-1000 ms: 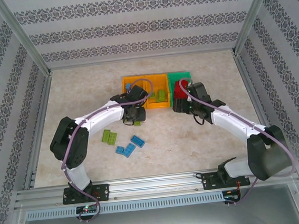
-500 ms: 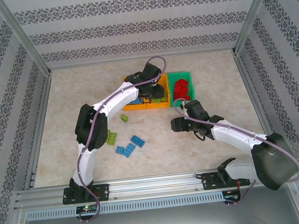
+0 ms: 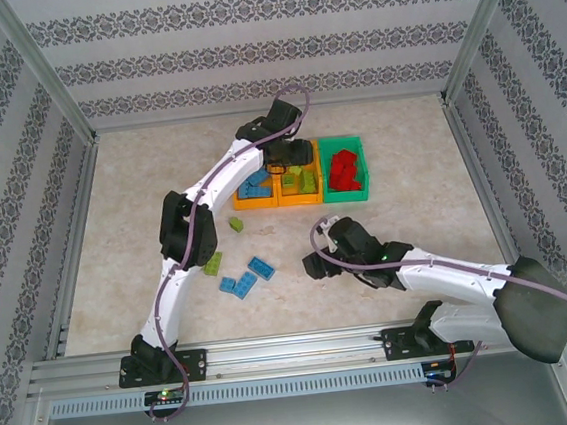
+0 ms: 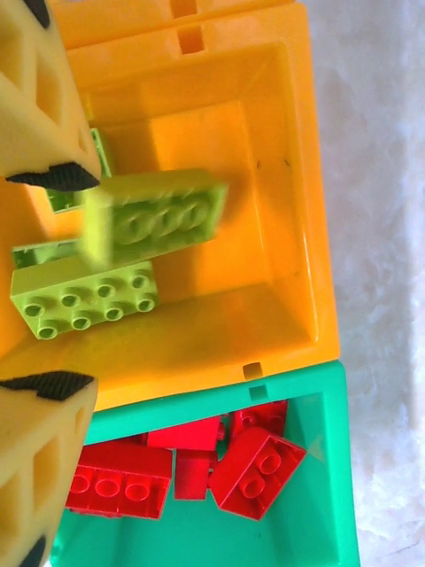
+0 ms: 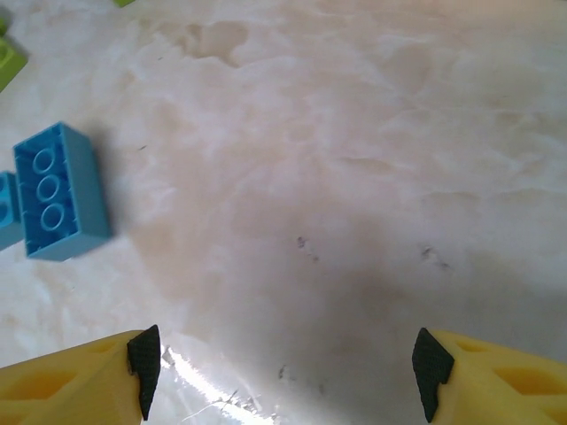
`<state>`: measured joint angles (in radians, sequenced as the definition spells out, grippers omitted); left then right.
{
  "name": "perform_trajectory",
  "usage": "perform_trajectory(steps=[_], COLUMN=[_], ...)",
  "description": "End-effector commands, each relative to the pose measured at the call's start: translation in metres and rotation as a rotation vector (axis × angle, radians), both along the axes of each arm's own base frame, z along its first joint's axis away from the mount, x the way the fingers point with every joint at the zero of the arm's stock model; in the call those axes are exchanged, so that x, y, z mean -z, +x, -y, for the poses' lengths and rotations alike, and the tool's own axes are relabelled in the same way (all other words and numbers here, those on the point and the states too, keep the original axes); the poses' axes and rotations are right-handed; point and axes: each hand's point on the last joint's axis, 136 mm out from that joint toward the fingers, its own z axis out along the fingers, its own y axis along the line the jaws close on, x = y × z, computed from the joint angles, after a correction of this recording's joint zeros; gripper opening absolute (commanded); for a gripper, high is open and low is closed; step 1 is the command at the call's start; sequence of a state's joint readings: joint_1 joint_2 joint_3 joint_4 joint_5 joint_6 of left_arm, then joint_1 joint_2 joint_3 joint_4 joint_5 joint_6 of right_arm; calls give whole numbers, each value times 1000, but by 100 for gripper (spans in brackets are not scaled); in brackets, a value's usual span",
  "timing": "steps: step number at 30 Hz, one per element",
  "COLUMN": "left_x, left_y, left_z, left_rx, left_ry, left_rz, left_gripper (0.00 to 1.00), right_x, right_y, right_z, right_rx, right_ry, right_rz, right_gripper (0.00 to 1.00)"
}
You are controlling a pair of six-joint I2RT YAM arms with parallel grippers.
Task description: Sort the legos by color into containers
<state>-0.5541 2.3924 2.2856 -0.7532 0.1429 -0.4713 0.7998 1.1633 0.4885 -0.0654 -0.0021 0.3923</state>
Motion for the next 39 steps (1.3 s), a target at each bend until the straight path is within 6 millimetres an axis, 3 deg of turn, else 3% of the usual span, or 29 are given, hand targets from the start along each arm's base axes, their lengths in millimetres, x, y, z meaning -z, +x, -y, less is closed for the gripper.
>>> perform_trajectory(steps=[1,3,9,17,22,29,34,39], left_x=[2,-6,-42,-60,-60,-57,-52,-46], left_y=[-3,-6,-17,-45,-63,-86,-109,-128], left_z=[-11,-11,-20,-52,-87,-144,-180,-206], left_rx=[-14,-16,-36,-84,-149,-252,-314,-367], left_ry=[41,25,-17,-16,-26,-36,-20,1], left_rz=[-26,-16,47,95,101,74,69,53], left_gripper=[64,67,100,100,100,100,99,100], right_x=[-5,-5,-4,7,19,47,55,58], right_y=[-1,-3,-10,-16,-18,-14,-9,-7], right_z=[-7,-12,-43,-99,-120,-126,-128,-129], right_rx=[-23,-36,-120,-265,-340,-395,-404,-419], right_ry=[-13,-10,-3,-77,-126,-246,-279,-302], right_rz=[47,50,35,33,7,-19,-7,-4], right_gripper=[78,78,78,80,79,72,63,41])
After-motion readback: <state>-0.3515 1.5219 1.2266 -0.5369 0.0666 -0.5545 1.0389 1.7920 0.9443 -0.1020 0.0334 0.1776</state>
